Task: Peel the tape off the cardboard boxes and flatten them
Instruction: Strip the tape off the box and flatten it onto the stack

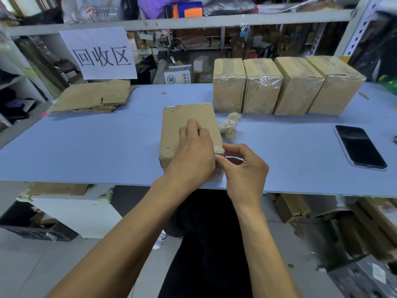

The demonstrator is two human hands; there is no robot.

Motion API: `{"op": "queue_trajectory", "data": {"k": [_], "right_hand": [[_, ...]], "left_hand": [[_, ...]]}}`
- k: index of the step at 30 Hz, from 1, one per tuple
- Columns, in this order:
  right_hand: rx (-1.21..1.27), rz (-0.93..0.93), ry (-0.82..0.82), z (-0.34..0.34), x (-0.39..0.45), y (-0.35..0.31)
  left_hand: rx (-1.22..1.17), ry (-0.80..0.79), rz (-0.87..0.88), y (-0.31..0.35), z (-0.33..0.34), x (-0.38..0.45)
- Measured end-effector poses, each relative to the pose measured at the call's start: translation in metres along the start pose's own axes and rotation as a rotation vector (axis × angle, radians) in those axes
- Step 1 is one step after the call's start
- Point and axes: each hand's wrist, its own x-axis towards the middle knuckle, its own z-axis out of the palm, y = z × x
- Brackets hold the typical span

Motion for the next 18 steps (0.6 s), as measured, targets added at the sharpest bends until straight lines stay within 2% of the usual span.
{"op": "queue_trajectory", "data": {"k": [6, 11, 18], "right_hand": [[-0.021, -0.030, -0.004, 0.002, -0.001, 0.000], [-0.007, -0.040, -0.023, 0.001, -0.003, 0.000], [-0.036, -0.075, -0.003, 0.002, -0.005, 0.000]], "left_hand": [[0.058, -0.127, 0.055, -0.002, -0.006, 0.002], [-0.252, 0.042, 0.013, -0.022, -0.012, 0.005], [-0.297, 0.072, 0.024, -0.017, -0.012, 0.010]]}}
